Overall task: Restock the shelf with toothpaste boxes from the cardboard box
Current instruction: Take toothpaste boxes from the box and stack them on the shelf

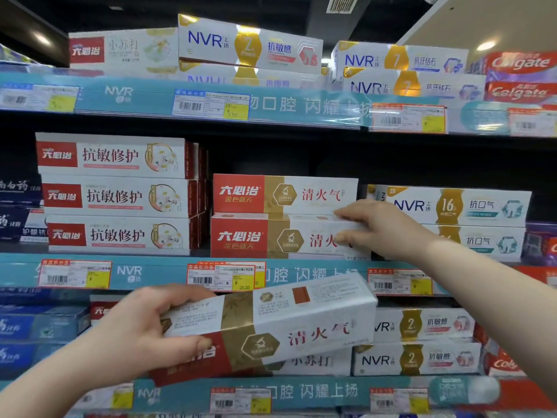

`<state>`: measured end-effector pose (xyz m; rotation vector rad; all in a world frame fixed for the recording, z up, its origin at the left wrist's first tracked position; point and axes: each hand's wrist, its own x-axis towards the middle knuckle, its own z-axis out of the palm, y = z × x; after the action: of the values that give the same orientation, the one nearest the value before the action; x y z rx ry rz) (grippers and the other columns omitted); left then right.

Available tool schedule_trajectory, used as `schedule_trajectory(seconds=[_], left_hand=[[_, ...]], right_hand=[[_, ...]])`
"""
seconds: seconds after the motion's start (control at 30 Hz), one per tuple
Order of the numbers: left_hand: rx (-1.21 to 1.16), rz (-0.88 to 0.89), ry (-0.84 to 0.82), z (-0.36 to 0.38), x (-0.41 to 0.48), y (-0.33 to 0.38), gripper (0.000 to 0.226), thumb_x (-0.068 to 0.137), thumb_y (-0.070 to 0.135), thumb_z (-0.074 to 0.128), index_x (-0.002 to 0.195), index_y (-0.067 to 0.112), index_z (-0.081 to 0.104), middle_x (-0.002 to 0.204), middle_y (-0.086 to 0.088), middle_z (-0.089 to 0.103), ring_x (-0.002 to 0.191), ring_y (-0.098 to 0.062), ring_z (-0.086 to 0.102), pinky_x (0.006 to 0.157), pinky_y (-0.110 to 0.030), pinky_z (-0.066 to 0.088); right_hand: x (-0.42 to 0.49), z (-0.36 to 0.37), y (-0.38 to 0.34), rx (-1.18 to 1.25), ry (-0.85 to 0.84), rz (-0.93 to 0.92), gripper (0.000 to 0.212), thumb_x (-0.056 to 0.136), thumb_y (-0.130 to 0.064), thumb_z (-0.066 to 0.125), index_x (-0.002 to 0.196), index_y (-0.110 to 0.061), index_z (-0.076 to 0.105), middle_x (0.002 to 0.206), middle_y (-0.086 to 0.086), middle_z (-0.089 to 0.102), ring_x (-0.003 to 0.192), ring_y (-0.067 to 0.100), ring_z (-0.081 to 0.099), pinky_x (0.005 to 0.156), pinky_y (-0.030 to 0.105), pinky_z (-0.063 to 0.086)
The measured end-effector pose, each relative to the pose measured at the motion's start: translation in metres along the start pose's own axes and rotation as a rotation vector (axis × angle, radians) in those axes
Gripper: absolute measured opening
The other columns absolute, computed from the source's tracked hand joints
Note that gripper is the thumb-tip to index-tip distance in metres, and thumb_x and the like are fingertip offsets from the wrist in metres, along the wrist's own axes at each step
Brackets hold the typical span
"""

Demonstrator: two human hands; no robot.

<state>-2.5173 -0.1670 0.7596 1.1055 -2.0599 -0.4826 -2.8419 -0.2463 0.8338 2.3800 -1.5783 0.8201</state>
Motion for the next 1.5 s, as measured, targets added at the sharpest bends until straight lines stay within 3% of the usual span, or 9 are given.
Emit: schedule_trajectory(seconds=[0.07, 0.2, 0.37, 0.57, 0.67, 0.77, 1.03, 1.2, 1.5], left_hand=[[-0.043, 0.009, 0.024, -0.007, 0.003, 0.002, 0.073, 0.025, 0.077, 0.072, 0.092, 0.05, 0.065, 0.085, 0.023, 0.071, 0.074, -0.007, 0.069, 0.058, -0.02, 0.055], [-0.055, 0.099, 0.05, -0.027, 0.02, 0.024, 0.065, 0.028, 0.074, 0.072, 0.09, 0.06, 0.062, 0.096, 0.022, 0.067, 0.082, -0.01, 0.069, 0.055, -0.034, 0.06], [-0.002, 0.194, 0.143, -0.053, 0.055, 0.058, 0.056, 0.03, 0.071, 0.072, 0.084, 0.063, 0.061, 0.091, 0.028, 0.067, 0.079, 0.0, 0.068, 0.055, -0.016, 0.056], [0.138, 0.17, 0.165, -0.064, 0.1, 0.077, 0.024, 0.064, 0.041, 0.068, 0.084, 0.051, 0.06, 0.088, 0.03, 0.065, 0.074, 0.006, 0.065, 0.053, -0.015, 0.051], [0.163, 0.139, 0.105, -0.06, 0.12, 0.074, 0.025, 0.077, 0.028, 0.071, 0.091, 0.044, 0.059, 0.087, 0.013, 0.072, 0.078, 0.001, 0.067, 0.066, -0.019, 0.054], [0.163, 0.087, 0.055, -0.056, 0.135, 0.068, 0.025, 0.078, 0.025, 0.07, 0.096, 0.039, 0.06, 0.095, 0.008, 0.072, 0.079, -0.005, 0.069, 0.078, -0.031, 0.056], [0.307, 0.038, -0.055, -0.058, 0.158, 0.069, 0.028, 0.083, 0.029, 0.063, 0.11, 0.037, 0.061, 0.104, 0.016, 0.062, 0.095, -0.006, 0.061, 0.078, -0.02, 0.048], [0.381, 0.06, -0.061, -0.057, 0.162, 0.066, 0.029, 0.086, 0.033, 0.059, 0.115, 0.032, 0.061, 0.113, 0.007, 0.056, 0.105, -0.012, 0.055, 0.089, -0.029, 0.047], [0.22, 0.107, 0.047, -0.053, 0.153, 0.05, 0.028, 0.088, 0.021, 0.057, 0.114, 0.033, 0.059, 0.1, 0.031, 0.049, 0.091, 0.006, 0.051, 0.071, -0.012, 0.04]], right_hand=[[-0.002, -0.002, 0.001, 0.056, -0.003, 0.048, 0.057, 0.08, -0.04, 0.064, 0.133, -0.026, 0.047, 0.138, -0.004, 0.049, 0.122, 0.015, 0.048, 0.102, 0.032, 0.041], [-0.009, -0.014, 0.008, 0.054, 0.083, 0.055, 0.044, 0.084, -0.029, 0.061, 0.127, -0.026, 0.053, 0.129, -0.005, 0.054, 0.118, 0.014, 0.049, 0.095, 0.029, 0.041], [-0.026, -0.035, 0.024, 0.033, 0.282, 0.042, 0.028, 0.081, -0.026, 0.062, 0.109, -0.023, 0.065, 0.089, -0.013, 0.052, 0.08, 0.0, 0.051, 0.062, 0.016, 0.036], [-0.043, -0.048, 0.037, -0.007, 0.221, 0.082, 0.044, 0.074, -0.036, 0.07, 0.114, -0.019, 0.063, 0.099, -0.005, 0.057, 0.084, 0.013, 0.056, 0.07, 0.024, 0.042], [-0.049, -0.053, 0.042, -0.013, 0.205, 0.118, 0.05, 0.072, -0.039, 0.071, 0.117, -0.021, 0.06, 0.103, -0.003, 0.057, 0.087, 0.013, 0.056, 0.075, 0.027, 0.044], [-0.05, -0.055, 0.044, -0.019, 0.189, 0.115, 0.053, 0.072, -0.041, 0.071, 0.12, -0.023, 0.058, 0.103, -0.005, 0.055, 0.087, 0.009, 0.054, 0.073, 0.024, 0.04], [-0.04, -0.053, 0.038, -0.025, 0.168, 0.089, 0.059, 0.072, -0.045, 0.07, 0.126, -0.029, 0.051, 0.104, -0.011, 0.05, 0.092, 0.008, 0.053, 0.073, 0.022, 0.041], [-0.037, -0.049, 0.039, -0.001, 0.172, 0.093, 0.058, 0.072, -0.042, 0.071, 0.125, -0.03, 0.052, 0.106, -0.008, 0.052, 0.092, 0.008, 0.053, 0.075, 0.025, 0.045], [-0.028, -0.042, 0.026, -0.005, 0.179, 0.047, 0.061, 0.07, -0.04, 0.073, 0.126, -0.027, 0.052, 0.1, -0.01, 0.051, 0.091, 0.01, 0.052, 0.076, 0.023, 0.043]])
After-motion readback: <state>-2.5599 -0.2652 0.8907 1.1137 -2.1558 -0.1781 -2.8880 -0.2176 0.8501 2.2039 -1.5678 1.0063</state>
